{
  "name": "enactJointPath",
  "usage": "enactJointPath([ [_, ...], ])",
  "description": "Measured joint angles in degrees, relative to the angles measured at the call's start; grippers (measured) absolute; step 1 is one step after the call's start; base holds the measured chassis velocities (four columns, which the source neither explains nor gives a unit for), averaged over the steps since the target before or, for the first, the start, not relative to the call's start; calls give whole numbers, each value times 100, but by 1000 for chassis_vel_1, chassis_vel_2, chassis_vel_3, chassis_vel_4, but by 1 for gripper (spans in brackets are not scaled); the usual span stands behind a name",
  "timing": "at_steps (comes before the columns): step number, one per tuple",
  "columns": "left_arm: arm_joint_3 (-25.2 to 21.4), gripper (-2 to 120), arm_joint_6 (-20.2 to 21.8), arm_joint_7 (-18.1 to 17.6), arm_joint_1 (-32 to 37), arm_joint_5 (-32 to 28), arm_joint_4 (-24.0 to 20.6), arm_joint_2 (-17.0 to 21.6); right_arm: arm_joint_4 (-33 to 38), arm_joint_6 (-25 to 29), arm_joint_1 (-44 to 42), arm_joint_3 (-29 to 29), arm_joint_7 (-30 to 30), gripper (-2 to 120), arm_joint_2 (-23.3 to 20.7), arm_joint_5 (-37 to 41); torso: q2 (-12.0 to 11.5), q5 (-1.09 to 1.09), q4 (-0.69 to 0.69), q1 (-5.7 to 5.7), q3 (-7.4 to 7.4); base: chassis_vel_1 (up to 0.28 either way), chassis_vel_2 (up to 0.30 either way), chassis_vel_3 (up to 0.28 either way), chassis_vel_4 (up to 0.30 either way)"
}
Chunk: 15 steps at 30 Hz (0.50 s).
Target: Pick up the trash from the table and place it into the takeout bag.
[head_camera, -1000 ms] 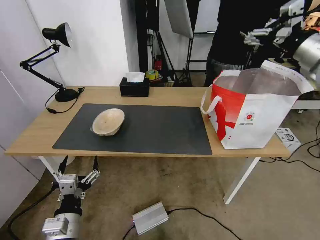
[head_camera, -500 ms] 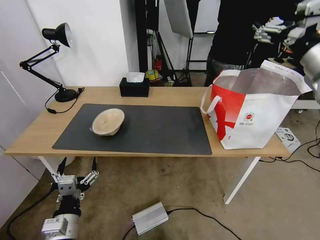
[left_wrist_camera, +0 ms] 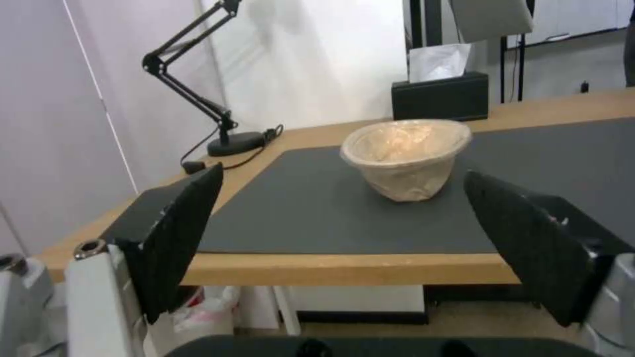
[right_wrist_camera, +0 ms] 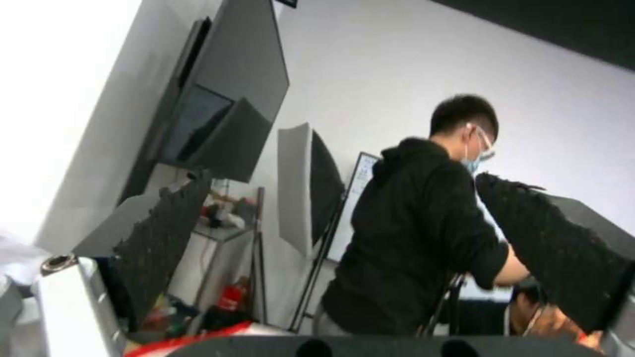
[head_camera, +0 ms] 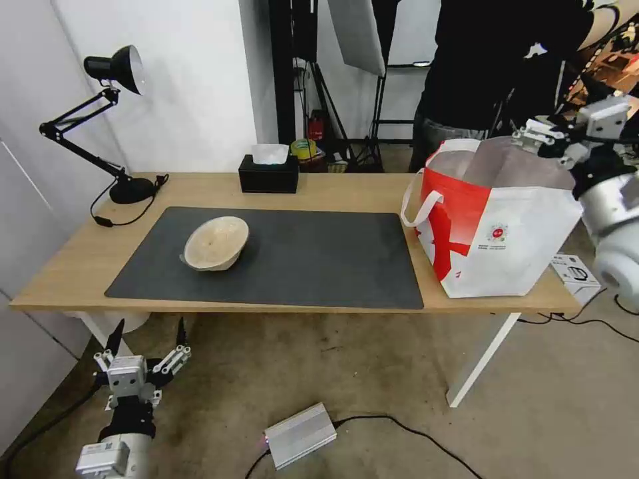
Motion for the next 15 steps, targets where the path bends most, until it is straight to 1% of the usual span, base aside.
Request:
enactJointPath([
  [1,2,98,0,0,-2,4,5,-1,194,-19,-288,138,37,100,111,-33,0,0,-1,0,0,0,0,0,0],
  [2,2,98,0,0,-2,4,5,-1,194,-19,-288,138,37,100,111,-33,0,0,-1,0,0,0,0,0,0],
  [6,21,98,0,-2,-5,69,33,-1,793,-108,-1131,423,250,100,594,-260,0,-1,1,0,0,0,0,0,0],
  [7,21,98,0,-2,-5,69,33,-1,793,-108,-1131,423,250,100,594,-260,0,-1,1,0,0,0,0,0,0],
  [11,21,98,0,-7,-3,104,51,-1,1149,-146,-1752,513,363,100,1022,-523,0,-1,1,0,0,0,0,0,0],
  [12,21,98,0,-7,-3,104,51,-1,1149,-146,-1752,513,363,100,1022,-523,0,-1,1,0,0,0,0,0,0],
  [15,35,98,-1,-11,-2,108,58,-2,1252,-142,-2139,448,371,100,1308,-742,0,-2,2,0,0,0,0,0,0],
])
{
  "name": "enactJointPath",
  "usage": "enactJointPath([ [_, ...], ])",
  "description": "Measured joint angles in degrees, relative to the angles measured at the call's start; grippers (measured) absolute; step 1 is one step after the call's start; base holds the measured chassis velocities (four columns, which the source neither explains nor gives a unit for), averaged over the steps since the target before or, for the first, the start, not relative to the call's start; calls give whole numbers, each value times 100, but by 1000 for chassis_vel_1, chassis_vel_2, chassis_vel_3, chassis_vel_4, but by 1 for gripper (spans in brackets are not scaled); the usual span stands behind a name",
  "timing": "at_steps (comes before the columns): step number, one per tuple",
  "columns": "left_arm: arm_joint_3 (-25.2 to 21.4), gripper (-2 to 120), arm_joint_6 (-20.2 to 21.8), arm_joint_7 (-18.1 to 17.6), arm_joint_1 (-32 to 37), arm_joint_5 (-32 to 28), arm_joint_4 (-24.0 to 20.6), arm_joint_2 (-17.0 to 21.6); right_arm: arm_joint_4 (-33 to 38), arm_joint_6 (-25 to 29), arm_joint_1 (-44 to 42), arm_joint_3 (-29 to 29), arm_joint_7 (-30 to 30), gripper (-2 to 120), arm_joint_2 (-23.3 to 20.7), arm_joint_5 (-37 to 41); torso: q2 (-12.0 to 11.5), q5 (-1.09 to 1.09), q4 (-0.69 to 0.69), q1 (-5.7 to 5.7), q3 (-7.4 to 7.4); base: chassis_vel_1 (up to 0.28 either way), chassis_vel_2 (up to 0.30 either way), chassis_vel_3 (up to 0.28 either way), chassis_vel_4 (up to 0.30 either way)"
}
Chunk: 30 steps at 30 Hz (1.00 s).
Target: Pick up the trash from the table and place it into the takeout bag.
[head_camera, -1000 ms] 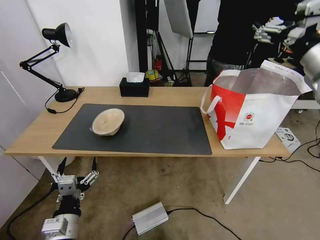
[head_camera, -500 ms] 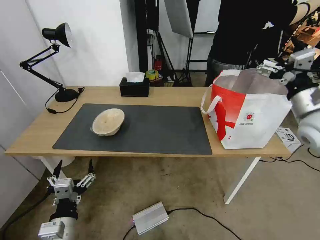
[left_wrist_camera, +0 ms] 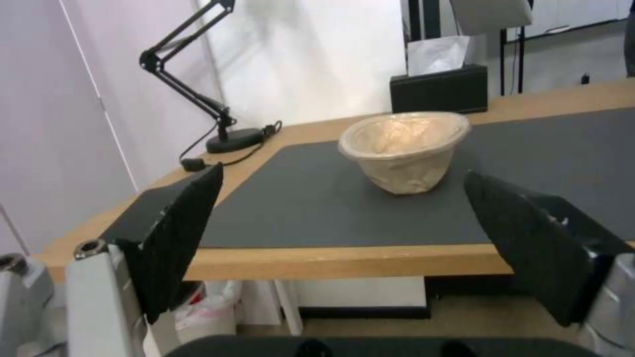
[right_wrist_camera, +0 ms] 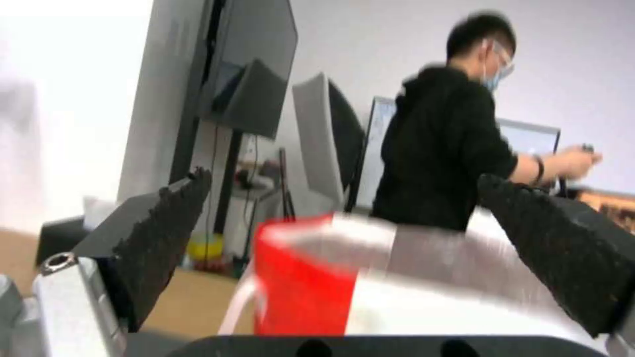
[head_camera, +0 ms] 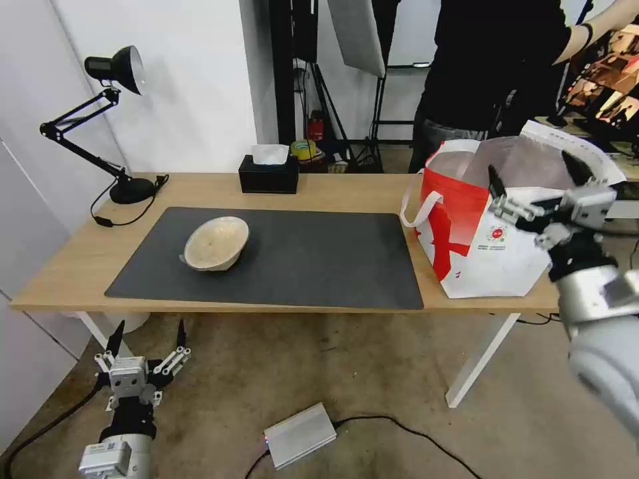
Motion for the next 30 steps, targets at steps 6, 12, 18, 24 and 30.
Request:
enactJointPath([
  [6,40,98,-1,-1,-8,11,26,0,173,109,-693,-356,-51,100,547,-594,0,1,-1,0,0,0,0,0,0],
  [12,56,98,-20,-1,1,16,47,0,186,143,-919,-545,5,100,857,-997,0,1,0,0,0,0,0,0,0],
  [18,72,98,-34,-3,1,21,64,0,25,274,-1151,-703,64,100,1139,-1307,0,1,-1,1,0,0,0,0,0],
  [24,135,98,-45,-5,-3,84,119,0,-383,499,-1231,-918,100,100,1382,-1674,-1,2,-1,1,1,0,0,0,0],
  [30,158,98,-57,-8,-2,101,150,-1,-510,567,-1330,-975,226,100,1521,-1782,-1,2,-1,1,1,0,0,0,0],
])
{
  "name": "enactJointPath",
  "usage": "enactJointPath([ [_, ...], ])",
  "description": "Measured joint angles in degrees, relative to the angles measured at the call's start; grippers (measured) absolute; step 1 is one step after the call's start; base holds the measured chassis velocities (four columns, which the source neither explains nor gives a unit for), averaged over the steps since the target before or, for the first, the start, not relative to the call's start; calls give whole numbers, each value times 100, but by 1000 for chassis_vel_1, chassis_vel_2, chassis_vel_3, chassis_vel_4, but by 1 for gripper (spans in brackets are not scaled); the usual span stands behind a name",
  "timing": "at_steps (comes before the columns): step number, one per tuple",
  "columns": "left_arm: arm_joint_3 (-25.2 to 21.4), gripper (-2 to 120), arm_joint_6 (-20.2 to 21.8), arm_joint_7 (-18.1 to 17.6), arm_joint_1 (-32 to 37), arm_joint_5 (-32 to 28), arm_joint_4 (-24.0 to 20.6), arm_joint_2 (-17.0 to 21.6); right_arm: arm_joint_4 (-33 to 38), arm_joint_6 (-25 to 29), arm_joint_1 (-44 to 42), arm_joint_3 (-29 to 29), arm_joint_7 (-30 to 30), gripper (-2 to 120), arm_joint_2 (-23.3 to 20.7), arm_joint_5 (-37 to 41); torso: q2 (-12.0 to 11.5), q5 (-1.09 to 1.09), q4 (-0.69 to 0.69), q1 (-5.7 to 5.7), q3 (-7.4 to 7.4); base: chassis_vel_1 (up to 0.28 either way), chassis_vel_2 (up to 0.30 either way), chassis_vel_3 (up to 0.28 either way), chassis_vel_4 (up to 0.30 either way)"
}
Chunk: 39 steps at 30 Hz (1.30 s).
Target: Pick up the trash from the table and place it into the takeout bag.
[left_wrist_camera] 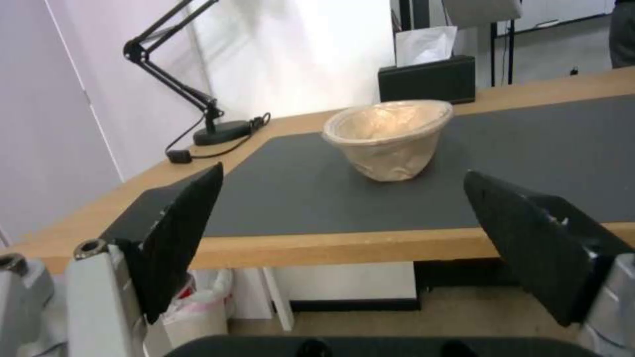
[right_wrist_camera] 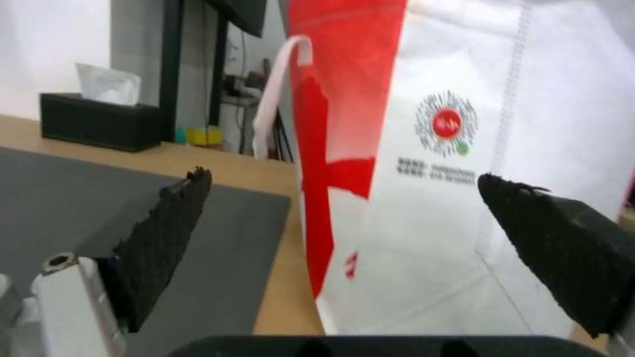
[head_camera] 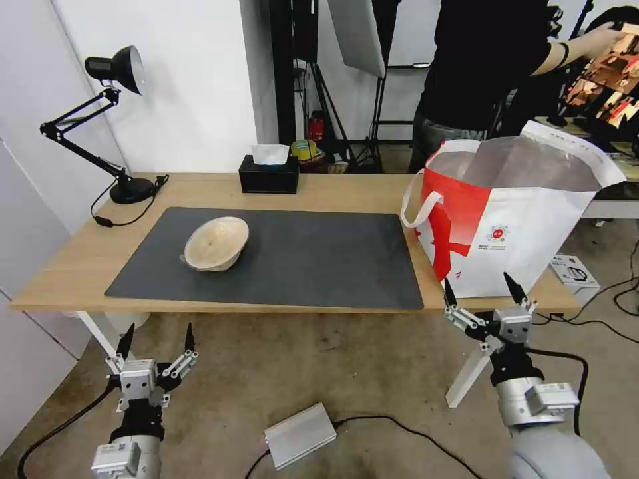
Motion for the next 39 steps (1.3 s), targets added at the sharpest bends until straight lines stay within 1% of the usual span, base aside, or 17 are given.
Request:
enactJointPath([
  [11,6,98,-6,-2,-10,17,44,2,-433,216,-165,-242,322,100,127,-179,0,0,0,0,0,0,0,0,0],
  [24,-6,98,9,-1,-58,19,78,6,-748,246,-163,-595,596,100,179,-238,0,0,0,0,0,0,0,0,0],
  [39,-54,98,16,-1,-61,0,18,5,-838,268,-143,-589,638,100,165,-270,0,0,0,0,0,0,0,0,0],
])
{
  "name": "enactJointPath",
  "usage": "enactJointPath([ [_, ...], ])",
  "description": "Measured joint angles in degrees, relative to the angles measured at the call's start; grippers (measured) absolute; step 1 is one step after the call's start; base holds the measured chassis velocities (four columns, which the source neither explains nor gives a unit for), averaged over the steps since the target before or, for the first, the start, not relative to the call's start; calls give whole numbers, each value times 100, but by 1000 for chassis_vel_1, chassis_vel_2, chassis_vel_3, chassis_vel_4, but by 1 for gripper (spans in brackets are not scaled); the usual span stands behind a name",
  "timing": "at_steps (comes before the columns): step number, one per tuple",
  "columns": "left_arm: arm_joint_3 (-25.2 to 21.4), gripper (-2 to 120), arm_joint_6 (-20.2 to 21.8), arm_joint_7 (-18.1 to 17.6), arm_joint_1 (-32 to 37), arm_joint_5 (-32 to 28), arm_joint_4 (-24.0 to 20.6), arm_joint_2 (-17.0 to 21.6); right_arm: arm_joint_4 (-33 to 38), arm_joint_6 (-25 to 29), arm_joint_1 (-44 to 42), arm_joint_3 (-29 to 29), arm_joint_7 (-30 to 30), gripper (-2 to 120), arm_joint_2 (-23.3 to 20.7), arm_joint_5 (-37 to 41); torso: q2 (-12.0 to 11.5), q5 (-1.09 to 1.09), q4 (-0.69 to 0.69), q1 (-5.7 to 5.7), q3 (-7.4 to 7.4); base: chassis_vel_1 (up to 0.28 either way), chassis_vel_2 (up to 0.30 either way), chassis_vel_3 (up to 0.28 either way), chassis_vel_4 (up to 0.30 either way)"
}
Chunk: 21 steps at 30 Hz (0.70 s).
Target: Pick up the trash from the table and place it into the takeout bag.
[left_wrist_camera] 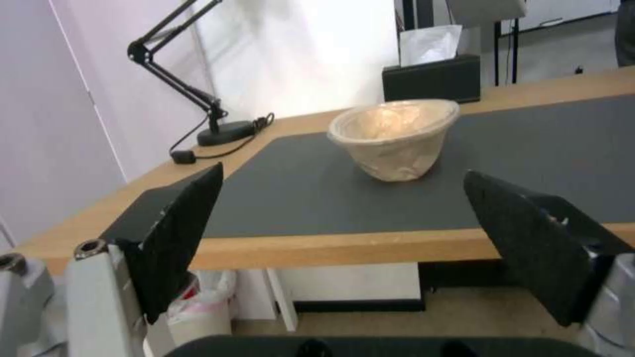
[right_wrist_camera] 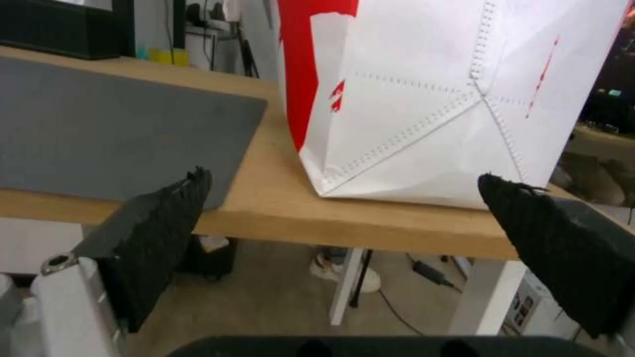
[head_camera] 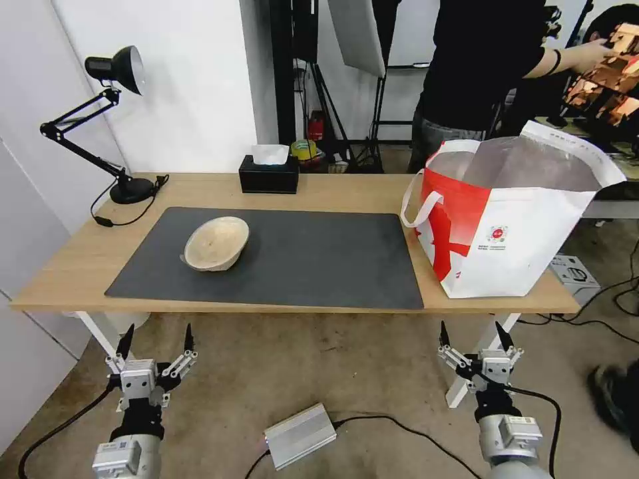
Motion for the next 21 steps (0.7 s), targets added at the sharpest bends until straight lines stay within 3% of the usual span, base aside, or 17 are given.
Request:
enactJointPath([
  [21,-238,98,-8,47,33,145,-679,265,48,15,53,108,4,100,-105,-3,0,0,0,0,0,0,0,0,0],
])
